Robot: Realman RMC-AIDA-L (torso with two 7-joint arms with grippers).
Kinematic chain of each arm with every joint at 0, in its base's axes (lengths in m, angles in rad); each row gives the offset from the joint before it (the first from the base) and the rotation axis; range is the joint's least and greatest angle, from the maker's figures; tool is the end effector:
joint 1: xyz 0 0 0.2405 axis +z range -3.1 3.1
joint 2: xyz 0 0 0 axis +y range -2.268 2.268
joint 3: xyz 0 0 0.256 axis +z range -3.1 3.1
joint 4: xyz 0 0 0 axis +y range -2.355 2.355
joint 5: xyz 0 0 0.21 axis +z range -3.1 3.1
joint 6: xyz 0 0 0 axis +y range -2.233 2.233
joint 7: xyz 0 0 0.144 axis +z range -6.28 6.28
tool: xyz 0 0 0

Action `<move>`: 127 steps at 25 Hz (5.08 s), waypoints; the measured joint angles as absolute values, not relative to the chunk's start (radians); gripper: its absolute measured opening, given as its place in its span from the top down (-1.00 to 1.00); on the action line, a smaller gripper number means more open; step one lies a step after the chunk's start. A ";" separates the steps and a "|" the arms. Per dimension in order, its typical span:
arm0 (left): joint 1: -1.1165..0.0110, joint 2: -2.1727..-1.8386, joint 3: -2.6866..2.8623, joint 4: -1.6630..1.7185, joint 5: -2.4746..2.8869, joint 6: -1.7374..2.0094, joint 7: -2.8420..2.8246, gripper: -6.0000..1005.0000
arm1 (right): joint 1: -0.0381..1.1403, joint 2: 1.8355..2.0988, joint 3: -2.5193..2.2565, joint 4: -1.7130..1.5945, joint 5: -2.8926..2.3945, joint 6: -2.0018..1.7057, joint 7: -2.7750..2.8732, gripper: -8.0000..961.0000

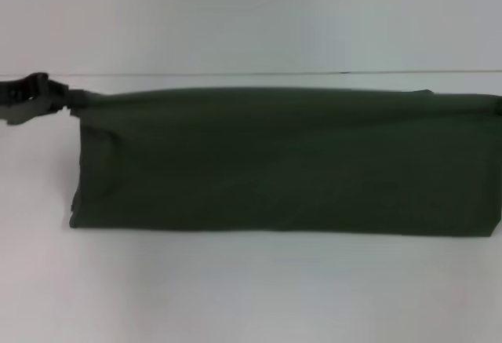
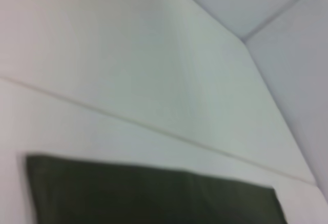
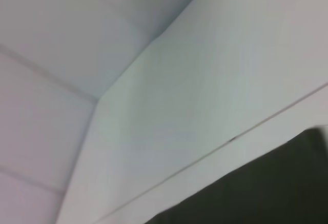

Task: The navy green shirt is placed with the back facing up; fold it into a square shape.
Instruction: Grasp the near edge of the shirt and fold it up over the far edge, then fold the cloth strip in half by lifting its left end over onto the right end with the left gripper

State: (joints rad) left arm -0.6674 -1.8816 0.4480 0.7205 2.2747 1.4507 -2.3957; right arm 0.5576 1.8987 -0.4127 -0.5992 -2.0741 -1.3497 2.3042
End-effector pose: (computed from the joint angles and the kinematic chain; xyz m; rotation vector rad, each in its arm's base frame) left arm -0.2885 0.3968 0.1154 -2.0613 -1.6875 -0.6387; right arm 0.3265 0.3744 0.1044 -1.8586 1.7506 0.8941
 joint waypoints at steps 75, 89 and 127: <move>-0.450 -2.027 0.484 0.474 1.917 1.288 -2.350 -0.85 | 0.502 1.957 -0.622 -0.571 -1.833 -1.290 2.206 -0.66; -0.390 -1.996 0.487 0.469 1.969 1.284 -2.532 -0.84 | 0.494 1.961 -0.621 -0.569 -1.834 -1.286 2.200 -0.66; -0.485 -2.007 0.526 0.391 1.994 1.149 -2.586 -0.79 | 0.473 1.956 -0.572 -0.545 -1.838 -1.261 2.192 -0.66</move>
State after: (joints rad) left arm -0.4852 -2.0075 0.5258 0.3909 1.9938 1.1486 -2.5861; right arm 0.4726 1.9558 -0.5721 -0.5446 -1.8381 -1.2606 2.1920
